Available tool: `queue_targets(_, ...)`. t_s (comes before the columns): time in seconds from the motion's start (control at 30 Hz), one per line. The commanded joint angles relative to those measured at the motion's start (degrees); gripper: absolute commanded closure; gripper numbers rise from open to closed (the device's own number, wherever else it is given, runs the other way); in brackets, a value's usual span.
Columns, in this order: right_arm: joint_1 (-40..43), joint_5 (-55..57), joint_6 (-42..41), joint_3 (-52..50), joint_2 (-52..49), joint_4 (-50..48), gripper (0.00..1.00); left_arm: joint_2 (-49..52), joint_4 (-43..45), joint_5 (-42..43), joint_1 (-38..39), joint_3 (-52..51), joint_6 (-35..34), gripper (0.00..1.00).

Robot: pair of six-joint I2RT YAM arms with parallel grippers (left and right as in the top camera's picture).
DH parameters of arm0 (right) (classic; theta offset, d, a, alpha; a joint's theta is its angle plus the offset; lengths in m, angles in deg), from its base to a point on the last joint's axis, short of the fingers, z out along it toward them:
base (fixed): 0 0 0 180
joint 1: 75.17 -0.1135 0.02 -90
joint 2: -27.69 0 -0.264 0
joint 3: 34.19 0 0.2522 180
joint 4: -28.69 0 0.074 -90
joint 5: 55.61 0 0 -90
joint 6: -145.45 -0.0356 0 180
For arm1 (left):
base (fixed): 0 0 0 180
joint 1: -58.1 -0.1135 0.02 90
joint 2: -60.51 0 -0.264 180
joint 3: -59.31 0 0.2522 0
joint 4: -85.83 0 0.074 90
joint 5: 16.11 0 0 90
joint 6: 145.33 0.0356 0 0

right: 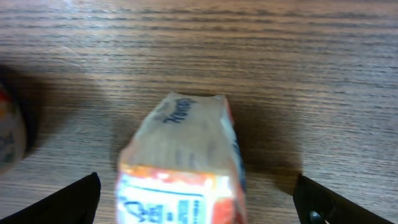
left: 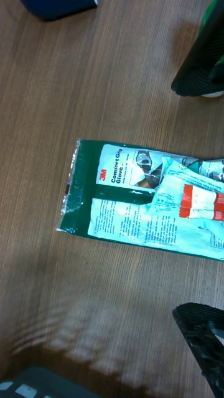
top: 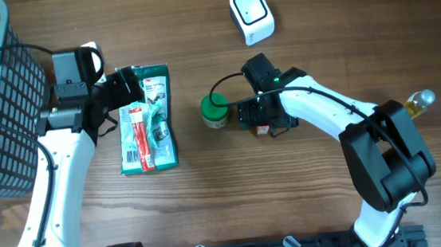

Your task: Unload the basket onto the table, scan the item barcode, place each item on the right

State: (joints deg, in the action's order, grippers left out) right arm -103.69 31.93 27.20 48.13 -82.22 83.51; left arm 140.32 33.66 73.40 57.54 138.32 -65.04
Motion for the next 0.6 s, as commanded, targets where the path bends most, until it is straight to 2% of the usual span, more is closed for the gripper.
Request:
queue_targets(0.0,-0.13,2.21,-0.28,-0.81,0.17,0.44,0.00,-0.63,0.17,0.48,-0.31,0.63,0.28,0.00)
queue_targets(0.57,-0.13,10.16,-0.28,-0.81,0.17,3.91,0.00,-0.63,0.17,0.48,-0.31,0.63,0.26,0.00)
